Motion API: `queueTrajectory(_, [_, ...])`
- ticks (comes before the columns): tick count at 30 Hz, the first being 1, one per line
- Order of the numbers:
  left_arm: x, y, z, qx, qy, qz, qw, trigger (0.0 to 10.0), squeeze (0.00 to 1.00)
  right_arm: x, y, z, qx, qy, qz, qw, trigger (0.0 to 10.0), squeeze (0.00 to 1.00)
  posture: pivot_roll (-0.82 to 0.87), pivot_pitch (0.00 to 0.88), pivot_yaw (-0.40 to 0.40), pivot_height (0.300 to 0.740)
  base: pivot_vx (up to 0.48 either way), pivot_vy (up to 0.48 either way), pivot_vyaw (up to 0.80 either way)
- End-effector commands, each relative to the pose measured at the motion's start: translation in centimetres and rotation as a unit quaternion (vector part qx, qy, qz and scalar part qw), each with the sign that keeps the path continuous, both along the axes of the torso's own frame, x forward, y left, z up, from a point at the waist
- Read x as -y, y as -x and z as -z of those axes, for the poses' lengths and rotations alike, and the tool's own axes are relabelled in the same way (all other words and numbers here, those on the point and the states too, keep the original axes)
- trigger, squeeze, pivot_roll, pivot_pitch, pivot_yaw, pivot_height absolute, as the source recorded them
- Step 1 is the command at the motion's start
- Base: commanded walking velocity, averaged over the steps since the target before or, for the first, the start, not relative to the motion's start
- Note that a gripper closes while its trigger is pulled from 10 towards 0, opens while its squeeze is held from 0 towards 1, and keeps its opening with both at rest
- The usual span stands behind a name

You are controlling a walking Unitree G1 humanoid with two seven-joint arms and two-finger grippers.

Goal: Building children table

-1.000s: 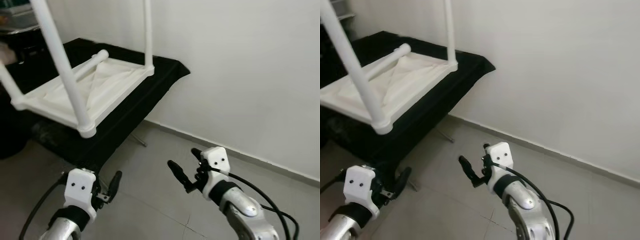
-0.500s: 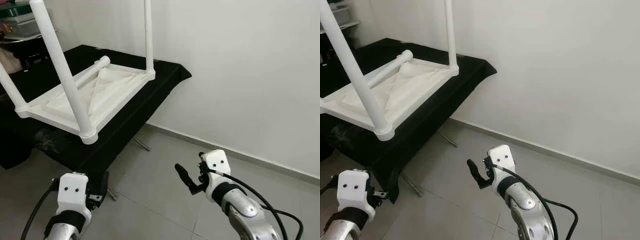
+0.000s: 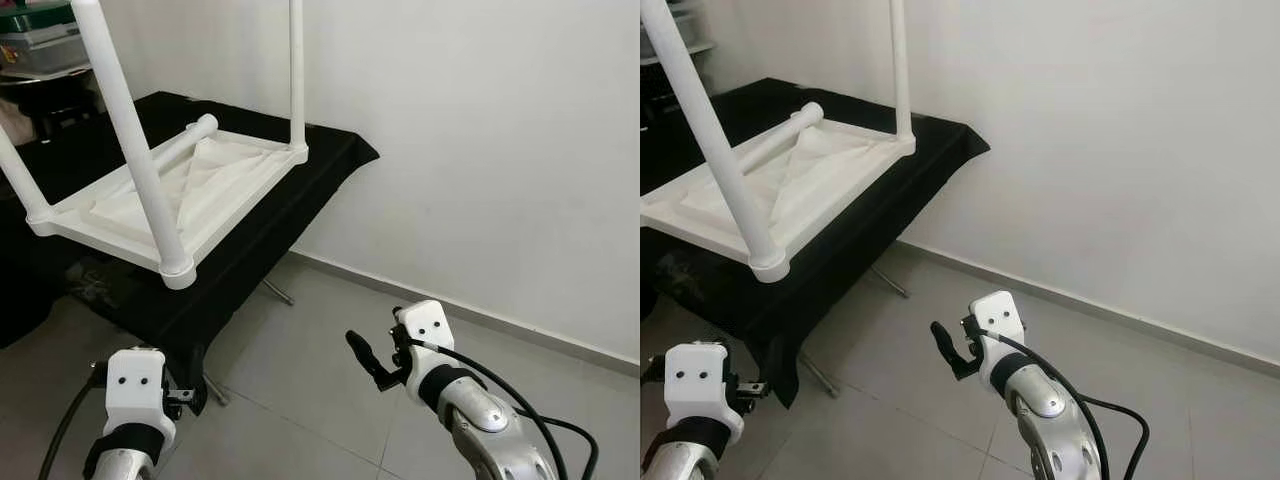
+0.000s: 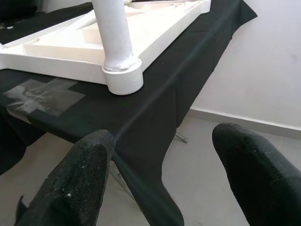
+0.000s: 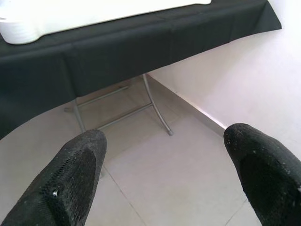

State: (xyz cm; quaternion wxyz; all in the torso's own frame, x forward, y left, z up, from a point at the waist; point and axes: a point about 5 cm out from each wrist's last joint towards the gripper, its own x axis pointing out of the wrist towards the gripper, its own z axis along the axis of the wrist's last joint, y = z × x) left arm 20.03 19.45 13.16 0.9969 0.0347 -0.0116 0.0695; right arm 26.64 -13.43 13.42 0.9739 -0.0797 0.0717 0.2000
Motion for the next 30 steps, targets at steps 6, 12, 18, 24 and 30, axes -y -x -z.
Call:
queueTrajectory(6, [0.4,-0.3,0.3,-0.007,0.008,0.015,1.0,10.0,0.0,0.2,-0.2,-0.1,0.003,-0.003,0.003,1.0,10.0,0.0,-0.09,0.095,-0.054,0.74,0.0,0.0,0.0])
queueTrajectory(12, [0.6,-0.6,0.2,-0.008,-0.003,0.027,1.0,10.0,0.0,0.0,-0.4,-0.1,0.004,-0.002,0.002,1.0,10.0,0.0,-0.09,0.087,-0.042,0.74,0.0,0.0,0.0])
queueTrajectory(18, [0.7,-1.0,0.2,-0.007,-0.015,0.036,0.999,10.0,0.0,-0.1,-0.6,0.0,0.006,0.001,-0.003,1.0,10.0,0.0,-0.09,0.073,-0.034,0.74,0.0,0.0,0.0])
queueTrajectory(24, [0.8,-1.1,0.1,-0.005,-0.021,0.039,0.999,10.0,0.0,-0.4,-0.8,-0.1,0.01,0.006,-0.015,1.0,10.0,0.0,-0.08,0.067,-0.031,0.74,0.0,0.0,0.0])
queueTrajectory(30, [1.4,-1.4,-0.3,0.005,-0.056,0.065,0.996,10.0,0.0,-0.9,-0.9,-0.3,0.023,0.027,-0.034,0.999,10.0,0.0,-0.08,0.058,-0.025,0.74,0.0,0.0,0.0])
